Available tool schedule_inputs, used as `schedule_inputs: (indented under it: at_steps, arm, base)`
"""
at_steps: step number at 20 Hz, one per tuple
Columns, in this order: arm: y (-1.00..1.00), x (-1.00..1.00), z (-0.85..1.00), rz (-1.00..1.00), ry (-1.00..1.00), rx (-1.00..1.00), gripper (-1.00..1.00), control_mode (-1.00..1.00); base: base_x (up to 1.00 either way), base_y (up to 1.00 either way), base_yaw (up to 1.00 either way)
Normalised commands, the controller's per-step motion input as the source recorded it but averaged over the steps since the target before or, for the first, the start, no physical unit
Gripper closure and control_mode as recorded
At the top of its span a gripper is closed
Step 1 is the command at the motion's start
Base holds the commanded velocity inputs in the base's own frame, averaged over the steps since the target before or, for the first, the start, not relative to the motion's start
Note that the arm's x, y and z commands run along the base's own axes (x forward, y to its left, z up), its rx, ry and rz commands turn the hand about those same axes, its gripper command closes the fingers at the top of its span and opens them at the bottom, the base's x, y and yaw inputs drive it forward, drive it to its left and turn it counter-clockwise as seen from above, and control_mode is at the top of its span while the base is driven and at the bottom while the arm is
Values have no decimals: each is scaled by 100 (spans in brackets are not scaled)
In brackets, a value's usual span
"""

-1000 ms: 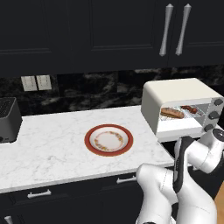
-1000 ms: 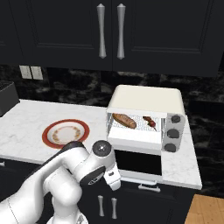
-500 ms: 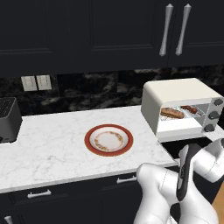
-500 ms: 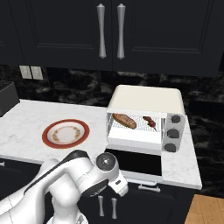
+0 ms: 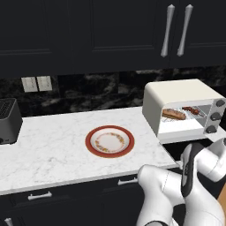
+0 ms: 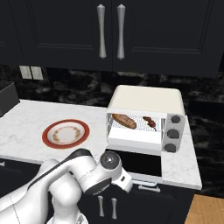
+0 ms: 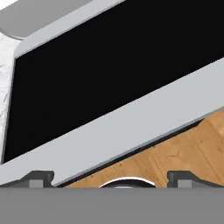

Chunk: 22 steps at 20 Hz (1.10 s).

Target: Pick up the kebab skewer and baguette bread, and place them inside the toaster oven. Close the toaster oven door and start by setting the timer.

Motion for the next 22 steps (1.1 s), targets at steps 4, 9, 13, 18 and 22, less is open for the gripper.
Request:
schedule_inputs:
  at_steps: [4,9,13,18,22]
  arm:
    - [0,-41,-12,15,0,-3,-100,-100]
    - [0,-72,0,10,0,-1,-100,-100]
    - [0,-48,-3,4,0,-2,-100,-100]
    - [2,6,-18,0,0,0,-100,-100]
    - [0,10,-29,0,0,0,-100,-100]
  base:
    - [0,0,0]
    - [0,0,0]
    - [0,0,0]
    - [0,0,0]
    - [0,0,0]
